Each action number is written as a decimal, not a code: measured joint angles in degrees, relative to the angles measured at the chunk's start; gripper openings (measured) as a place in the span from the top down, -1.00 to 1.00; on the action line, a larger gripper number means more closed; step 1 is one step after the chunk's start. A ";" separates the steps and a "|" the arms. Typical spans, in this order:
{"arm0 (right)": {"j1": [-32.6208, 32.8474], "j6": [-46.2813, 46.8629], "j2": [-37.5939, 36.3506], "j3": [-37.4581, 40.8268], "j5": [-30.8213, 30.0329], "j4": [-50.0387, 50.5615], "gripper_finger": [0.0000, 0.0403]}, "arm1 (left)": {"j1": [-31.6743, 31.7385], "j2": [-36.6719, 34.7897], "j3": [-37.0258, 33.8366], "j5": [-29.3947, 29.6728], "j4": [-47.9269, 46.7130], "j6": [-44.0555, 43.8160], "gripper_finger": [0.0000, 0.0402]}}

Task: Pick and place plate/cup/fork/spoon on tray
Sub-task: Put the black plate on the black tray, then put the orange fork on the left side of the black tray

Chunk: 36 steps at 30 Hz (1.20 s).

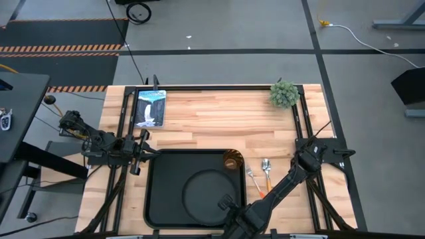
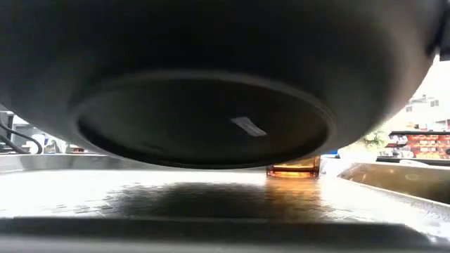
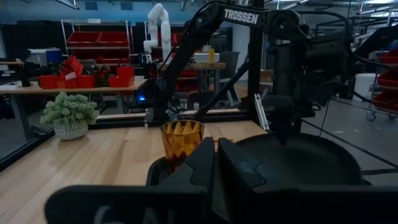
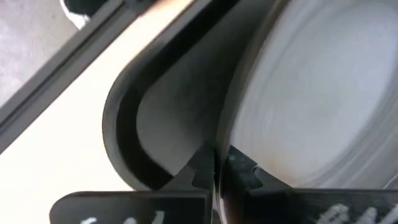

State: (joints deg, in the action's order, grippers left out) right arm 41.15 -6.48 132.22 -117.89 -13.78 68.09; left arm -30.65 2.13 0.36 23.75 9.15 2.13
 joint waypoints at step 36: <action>3.16 26.90 -0.13 3.23 1.99 13.52 0.46 | 0.00 0.11 0.00 0.00 0.00 0.00 0.85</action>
State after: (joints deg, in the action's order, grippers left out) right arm 44.31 20.42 132.09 -114.65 -11.79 81.61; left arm -30.65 2.24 0.37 23.75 9.15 2.13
